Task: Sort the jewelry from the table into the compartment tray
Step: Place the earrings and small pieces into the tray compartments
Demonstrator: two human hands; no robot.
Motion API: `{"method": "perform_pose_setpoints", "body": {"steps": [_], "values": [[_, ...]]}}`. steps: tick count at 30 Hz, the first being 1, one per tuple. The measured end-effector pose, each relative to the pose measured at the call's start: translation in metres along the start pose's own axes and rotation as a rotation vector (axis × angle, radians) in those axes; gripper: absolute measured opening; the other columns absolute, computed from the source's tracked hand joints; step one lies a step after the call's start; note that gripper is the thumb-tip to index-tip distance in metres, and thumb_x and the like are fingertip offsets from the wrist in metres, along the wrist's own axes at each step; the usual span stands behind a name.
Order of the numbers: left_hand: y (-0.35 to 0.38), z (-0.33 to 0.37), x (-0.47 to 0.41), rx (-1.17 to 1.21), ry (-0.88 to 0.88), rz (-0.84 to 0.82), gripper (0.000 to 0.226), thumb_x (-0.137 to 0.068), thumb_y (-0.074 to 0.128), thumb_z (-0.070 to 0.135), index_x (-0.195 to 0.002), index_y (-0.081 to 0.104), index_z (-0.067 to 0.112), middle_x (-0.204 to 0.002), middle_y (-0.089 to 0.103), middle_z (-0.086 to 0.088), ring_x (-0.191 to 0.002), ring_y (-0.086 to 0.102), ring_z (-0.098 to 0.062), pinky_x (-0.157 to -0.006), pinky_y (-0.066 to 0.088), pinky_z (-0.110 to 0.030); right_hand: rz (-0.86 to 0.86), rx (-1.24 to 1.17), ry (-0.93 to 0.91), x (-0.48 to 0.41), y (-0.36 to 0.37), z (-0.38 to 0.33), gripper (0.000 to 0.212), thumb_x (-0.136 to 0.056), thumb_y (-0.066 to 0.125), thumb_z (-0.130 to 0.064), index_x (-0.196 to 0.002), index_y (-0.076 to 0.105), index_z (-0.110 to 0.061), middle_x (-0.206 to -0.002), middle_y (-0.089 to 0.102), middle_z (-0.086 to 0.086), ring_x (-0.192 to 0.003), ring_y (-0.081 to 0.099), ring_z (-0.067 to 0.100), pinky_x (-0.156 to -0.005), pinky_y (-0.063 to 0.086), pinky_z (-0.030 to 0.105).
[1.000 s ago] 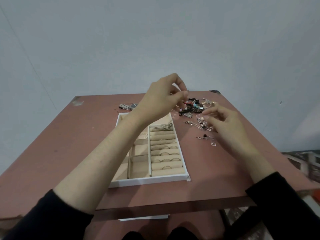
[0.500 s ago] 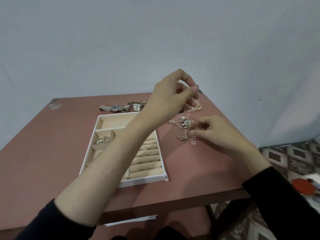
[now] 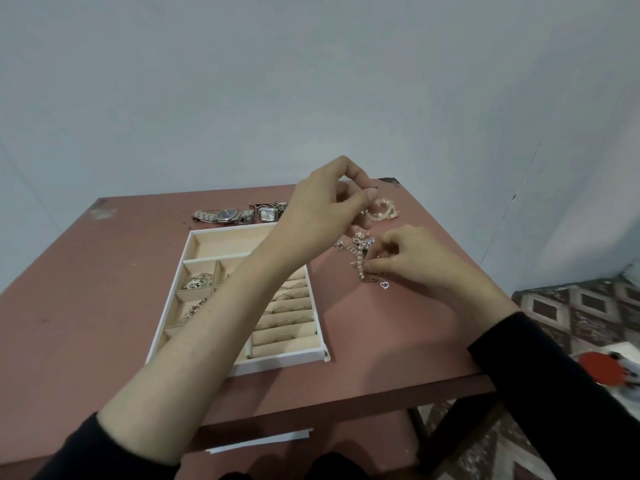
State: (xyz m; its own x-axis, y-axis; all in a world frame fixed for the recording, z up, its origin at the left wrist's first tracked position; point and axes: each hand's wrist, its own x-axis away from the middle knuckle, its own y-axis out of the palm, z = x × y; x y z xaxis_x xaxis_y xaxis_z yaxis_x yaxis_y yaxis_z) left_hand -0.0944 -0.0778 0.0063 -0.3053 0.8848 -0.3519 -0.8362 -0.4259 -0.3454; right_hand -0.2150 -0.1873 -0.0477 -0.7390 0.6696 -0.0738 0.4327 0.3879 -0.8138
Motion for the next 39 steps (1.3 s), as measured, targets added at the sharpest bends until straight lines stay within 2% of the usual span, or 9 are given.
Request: {"method": "perform_pose_setpoints", "body": {"steps": [3,5,8,16,19,23,26,30,39], "values": [[-0.004,-0.003,0.002,-0.061,0.006,0.015,0.007,-0.09,0.057,0.014,-0.085,0.052,0.014,-0.082,0.071,-0.012,-0.061,0.063,-0.017,-0.056,0.048,-0.03,0.073,-0.32,0.065,0.002,0.0,0.004,0.01,-0.075,0.072,-0.018,-0.067,0.066,-0.019,-0.065,0.063,0.001,-0.061,0.055,0.012,-0.064,0.043,0.028],[-0.007,-0.005,0.003,-0.064,-0.008,0.028,0.008,-0.09,0.057,0.015,-0.084,0.052,0.016,-0.081,0.071,-0.01,-0.059,0.062,-0.012,-0.055,0.047,-0.026,0.1,-0.557,0.081,0.004,0.0,0.002,0.005,-0.078,0.071,-0.013,-0.075,0.067,-0.012,-0.067,0.058,0.006,-0.061,0.052,0.013,-0.062,0.043,0.025],[-0.011,-0.007,0.006,-0.032,-0.033,0.039,0.006,-0.09,0.058,0.013,-0.085,0.053,0.013,-0.082,0.071,-0.012,-0.059,0.062,-0.011,-0.055,0.05,-0.024,0.16,-0.653,0.065,0.008,-0.006,-0.008,0.004,-0.082,0.068,-0.01,-0.079,0.065,-0.01,-0.075,0.061,0.011,-0.065,0.054,0.015,-0.055,0.042,0.021],[-0.041,0.005,0.009,0.038,-0.007,0.121,0.004,-0.09,0.057,0.011,-0.088,0.054,0.01,-0.082,0.069,-0.015,-0.065,0.065,-0.016,-0.066,0.057,-0.03,0.2,-0.918,-0.027,0.004,-0.013,-0.047,0.002,-0.086,0.061,-0.005,-0.086,0.063,-0.004,-0.074,0.066,0.01,-0.065,0.063,0.017,-0.061,0.051,0.024],[-0.061,0.017,0.012,0.036,0.048,0.186,0.005,-0.09,0.058,0.011,-0.09,0.054,0.009,-0.08,0.068,-0.013,-0.064,0.065,-0.016,-0.063,0.056,-0.026,0.175,-0.978,-0.064,0.003,-0.01,-0.069,0.002,-0.086,0.06,-0.004,-0.086,0.062,-0.003,-0.077,0.066,0.014,-0.062,0.063,0.016,-0.058,0.053,0.021],[-0.089,0.028,0.016,-0.011,0.071,0.241,0.006,-0.09,0.058,0.012,-0.087,0.053,0.012,-0.079,0.068,-0.011,-0.064,0.066,-0.016,-0.066,0.056,-0.03,0.125,-1.008,-0.084,-0.003,0.001,-0.095,0.001,-0.086,0.061,-0.005,-0.085,0.062,-0.005,-0.077,0.067,0.015,-0.068,0.063,0.021,-0.061,0.05,0.024],[-0.105,0.027,0.021,-0.044,0.056,0.271,0.006,-0.09,0.058,0.013,-0.087,0.053,0.013,-0.078,0.068,-0.009,-0.064,0.067,-0.015,-0.067,0.056,-0.031,0.087,-0.986,-0.093,-0.007,0.01,-0.111,0.002,-0.086,0.062,-0.007,-0.086,0.063,-0.007,-0.078,0.068,0.014,-0.074,0.063,0.026,-0.064,0.048,0.03],[-0.12,0.018,0.031,-0.057,0.014,0.298,0.005,-0.09,0.058,0.014,-0.088,0.053,0.012,-0.078,0.068,-0.009,-0.064,0.066,-0.015,-0.066,0.056,-0.03,0.065,-0.995,-0.115,-0.01,0.022,-0.124,0.004,-0.087,0.06,-0.004,-0.089,0.061,-0.002,-0.078,0.066,0.015,-0.067,0.062,0.021,-0.059,0.052,0.021],[-0.125,0.0,0.051,-0.056,-0.038,0.294,0.005,-0.09,0.059,0.015,-0.087,0.054,0.013,-0.078,0.068,-0.012,-0.061,0.065,-0.017,-0.066,0.056,-0.031,0.046,-0.964,-0.111,-0.006,0.036,-0.127,0.002,-0.087,0.059,-0.004,-0.086,0.061,-0.004,-0.076,0.066,0.014,-0.066,0.063,0.02,-0.062,0.053,0.024]]}}
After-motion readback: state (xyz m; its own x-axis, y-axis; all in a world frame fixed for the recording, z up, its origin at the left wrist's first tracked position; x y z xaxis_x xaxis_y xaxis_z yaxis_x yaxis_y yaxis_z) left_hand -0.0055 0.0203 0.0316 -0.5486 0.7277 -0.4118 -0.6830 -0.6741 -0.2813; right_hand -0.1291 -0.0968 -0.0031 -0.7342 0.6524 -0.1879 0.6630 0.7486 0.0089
